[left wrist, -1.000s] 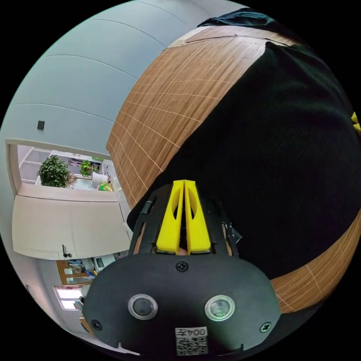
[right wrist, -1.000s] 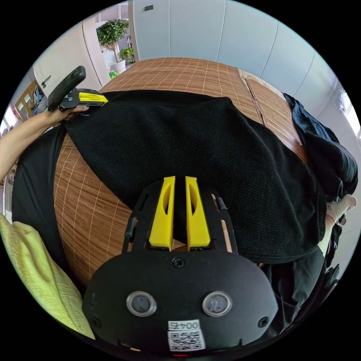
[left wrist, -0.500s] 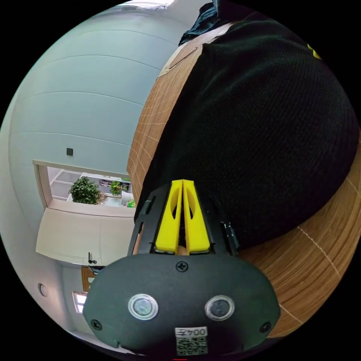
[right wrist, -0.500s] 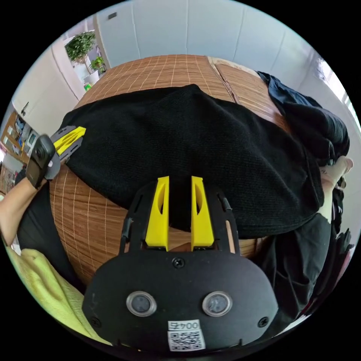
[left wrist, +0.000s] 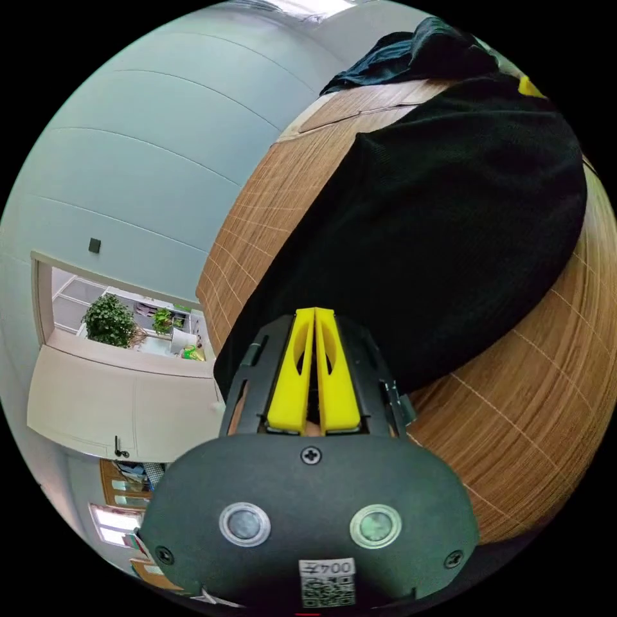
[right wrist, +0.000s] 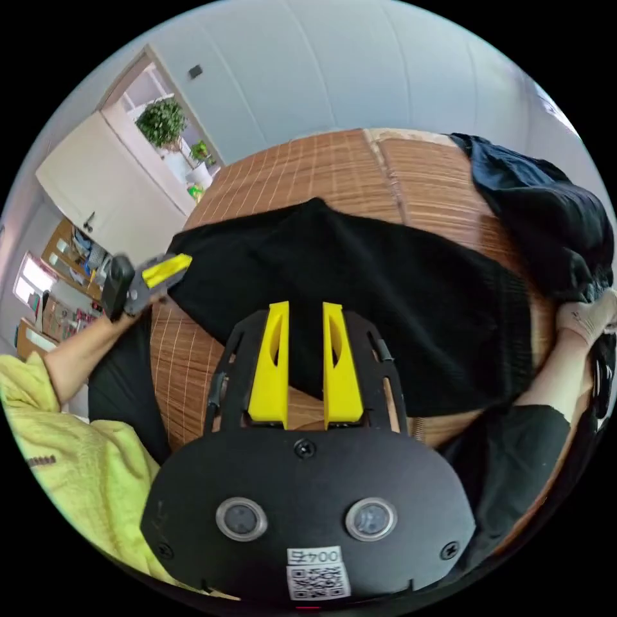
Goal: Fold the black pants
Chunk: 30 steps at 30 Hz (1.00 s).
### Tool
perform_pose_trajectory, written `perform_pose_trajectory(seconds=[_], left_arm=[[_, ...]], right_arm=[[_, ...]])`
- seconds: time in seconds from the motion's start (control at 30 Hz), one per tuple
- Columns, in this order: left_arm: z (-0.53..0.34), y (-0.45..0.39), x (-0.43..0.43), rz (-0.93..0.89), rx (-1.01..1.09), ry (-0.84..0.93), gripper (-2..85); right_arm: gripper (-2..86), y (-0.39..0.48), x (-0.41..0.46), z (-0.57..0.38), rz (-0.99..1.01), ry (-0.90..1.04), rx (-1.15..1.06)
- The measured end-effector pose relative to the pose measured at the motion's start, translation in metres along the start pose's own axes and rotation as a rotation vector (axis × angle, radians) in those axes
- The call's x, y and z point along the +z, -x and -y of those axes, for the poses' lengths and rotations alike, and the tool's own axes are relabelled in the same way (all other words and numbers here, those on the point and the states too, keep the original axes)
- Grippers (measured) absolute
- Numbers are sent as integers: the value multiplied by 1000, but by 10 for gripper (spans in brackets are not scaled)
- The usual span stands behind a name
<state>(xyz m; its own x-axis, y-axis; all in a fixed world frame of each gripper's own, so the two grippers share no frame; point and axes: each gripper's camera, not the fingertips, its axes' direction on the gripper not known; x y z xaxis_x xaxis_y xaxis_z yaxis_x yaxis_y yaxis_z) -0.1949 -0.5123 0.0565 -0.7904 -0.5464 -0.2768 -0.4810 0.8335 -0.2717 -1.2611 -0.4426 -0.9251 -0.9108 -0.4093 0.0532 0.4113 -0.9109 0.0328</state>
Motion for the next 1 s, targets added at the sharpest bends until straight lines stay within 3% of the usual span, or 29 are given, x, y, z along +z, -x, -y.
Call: perform_pose_trajectory(seconds=[0.2,0.43,0.63,0.8,1.0], left_arm=[[5,-80,-4,41,108,13,3],[16,-96,2,40,177,86,0],[18,-107,5,46,185,104,-1],[16,-114,6,45,169,107,-1],[13,-121,8,52,147,106,-1]], right_arm=[[119,-164,-63,-5,-69,-84,243],[211,-315,-14,-24,247,-27,569],[222,-343,28,20,388,109,473],[154,-335,53,56,418,243,360],[78,-274,37,91,96,191,185]])
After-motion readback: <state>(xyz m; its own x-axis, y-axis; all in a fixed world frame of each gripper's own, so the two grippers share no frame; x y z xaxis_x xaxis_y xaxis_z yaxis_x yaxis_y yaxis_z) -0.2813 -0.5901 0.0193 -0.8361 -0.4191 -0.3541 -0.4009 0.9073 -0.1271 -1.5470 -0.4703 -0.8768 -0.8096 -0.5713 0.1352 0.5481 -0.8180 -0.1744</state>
